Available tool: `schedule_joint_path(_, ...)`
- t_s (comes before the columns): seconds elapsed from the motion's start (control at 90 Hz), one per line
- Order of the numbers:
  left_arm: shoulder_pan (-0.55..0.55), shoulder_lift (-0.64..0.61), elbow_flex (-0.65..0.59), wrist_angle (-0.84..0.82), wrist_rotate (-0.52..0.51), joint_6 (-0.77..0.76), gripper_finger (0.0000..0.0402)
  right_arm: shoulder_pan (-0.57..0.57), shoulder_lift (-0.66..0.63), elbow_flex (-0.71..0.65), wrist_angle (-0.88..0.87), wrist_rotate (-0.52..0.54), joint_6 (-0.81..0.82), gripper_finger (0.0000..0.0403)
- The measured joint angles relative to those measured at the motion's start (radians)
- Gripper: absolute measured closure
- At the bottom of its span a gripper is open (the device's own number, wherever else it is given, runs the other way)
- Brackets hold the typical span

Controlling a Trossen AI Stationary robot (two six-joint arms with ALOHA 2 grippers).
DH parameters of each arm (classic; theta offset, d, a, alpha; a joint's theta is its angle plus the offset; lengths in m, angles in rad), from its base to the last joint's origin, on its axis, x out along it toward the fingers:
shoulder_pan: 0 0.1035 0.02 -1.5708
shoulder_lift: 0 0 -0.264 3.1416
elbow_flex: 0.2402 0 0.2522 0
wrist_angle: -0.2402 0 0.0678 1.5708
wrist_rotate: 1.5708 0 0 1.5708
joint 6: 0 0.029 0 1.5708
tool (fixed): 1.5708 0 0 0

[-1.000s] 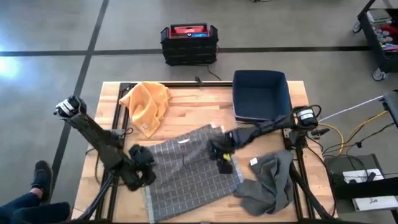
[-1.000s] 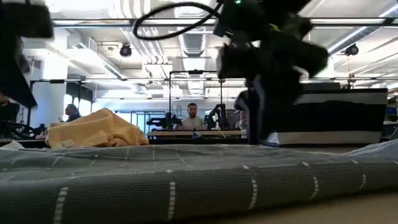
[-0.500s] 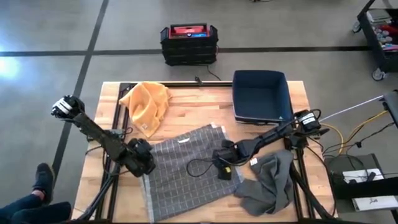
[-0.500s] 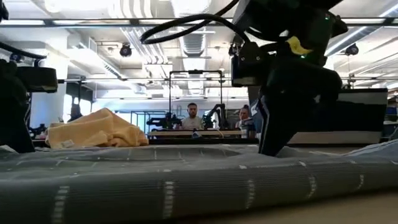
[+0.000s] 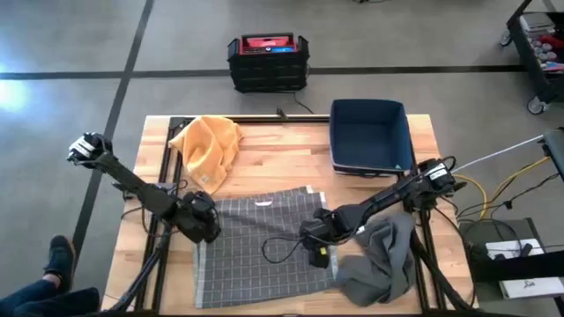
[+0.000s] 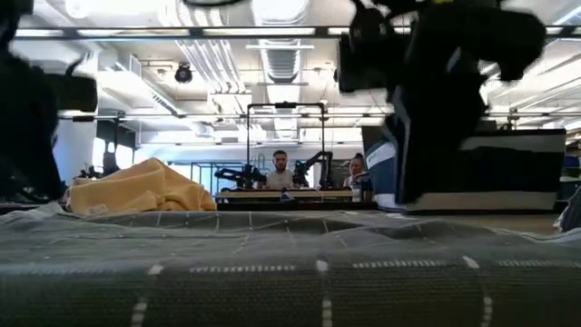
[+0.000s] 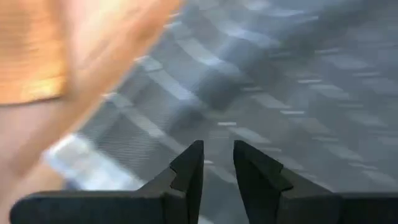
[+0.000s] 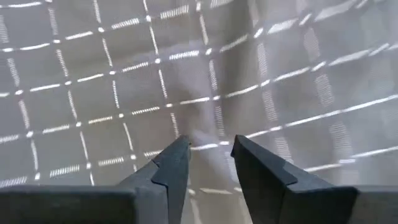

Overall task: Fold towel
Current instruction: Fold the gray patterned kitchen towel

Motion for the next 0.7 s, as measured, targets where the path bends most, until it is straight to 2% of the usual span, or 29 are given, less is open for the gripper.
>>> schedule_joint_path(0.178,-0.100,0.035,0.113,0.008,0.016,-0.021,0.0326,-0.041,-0.010,0.040,-0.093,0.091,-0.111,0.0262)
schedule_joint_path(0.322,-0.136,0.078,0.179,-0.161,0.027,-0.026,0.0326,-0.129,-0.016,0.034,-0.097,0.106,-0.202,0.0237)
schedule_joint_path(0.522,-0.016,0.096,0.222,-0.511,0.032,-0.121,0.0320,-0.307,-0.016,0.013,-0.092,0.071,-0.319,0.0210)
schedule_joint_path(0.6,0.055,0.094,0.196,-0.510,0.063,-0.098,0.0303,-0.364,-0.015,0.000,-0.088,0.029,-0.349,0.0202)
schedule_joint_path(0.7,0.158,0.091,0.142,-0.457,0.123,0.010,0.0271,-0.416,-0.012,-0.012,-0.084,-0.024,-0.391,0.0193)
